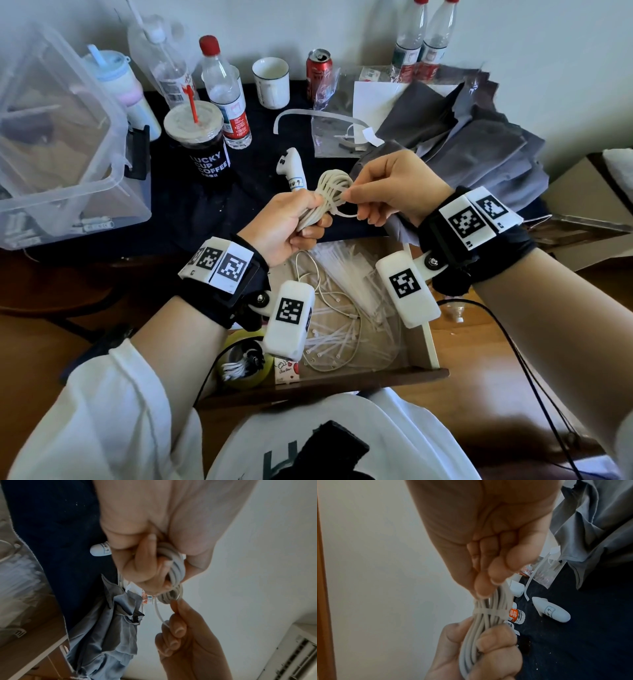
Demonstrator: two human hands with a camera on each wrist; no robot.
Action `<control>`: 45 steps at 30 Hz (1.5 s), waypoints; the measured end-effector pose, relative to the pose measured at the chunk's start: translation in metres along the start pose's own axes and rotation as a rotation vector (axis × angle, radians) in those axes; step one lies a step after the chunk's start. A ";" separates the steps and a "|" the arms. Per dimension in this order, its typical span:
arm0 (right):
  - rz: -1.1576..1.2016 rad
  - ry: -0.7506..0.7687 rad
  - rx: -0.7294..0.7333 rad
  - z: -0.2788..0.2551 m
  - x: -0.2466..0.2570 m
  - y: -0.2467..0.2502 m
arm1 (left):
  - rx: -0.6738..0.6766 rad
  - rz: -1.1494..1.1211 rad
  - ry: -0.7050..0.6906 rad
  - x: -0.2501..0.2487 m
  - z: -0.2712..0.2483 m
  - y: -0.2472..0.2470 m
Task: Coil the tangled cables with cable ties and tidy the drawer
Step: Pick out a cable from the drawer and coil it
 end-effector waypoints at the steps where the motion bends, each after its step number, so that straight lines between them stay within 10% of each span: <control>1: -0.027 -0.002 0.005 0.000 0.001 0.000 | 0.006 0.015 -0.002 0.000 0.000 0.000; 27: -0.234 0.025 0.128 -0.001 0.005 0.015 | 0.157 0.177 -0.015 0.002 0.000 -0.009; 33: -0.339 0.066 0.011 0.003 -0.001 0.003 | 0.125 0.210 -0.002 0.010 0.005 -0.012; 40: 0.080 0.010 -0.020 -0.003 -0.015 -0.007 | 0.017 0.140 0.034 0.009 0.008 0.005; 45: -0.147 0.013 -0.133 0.001 -0.020 -0.012 | 0.041 0.182 0.037 0.016 0.006 0.001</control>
Point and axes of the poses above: each hand's wrist, its own z-axis towards the middle knuckle, its own y-axis out of the back of the hand, x = y × z, the point moved 3 cm from there along z, towards the middle knuckle, and after that the axes turned 6 degrees about -z, right-handed, at the moved point
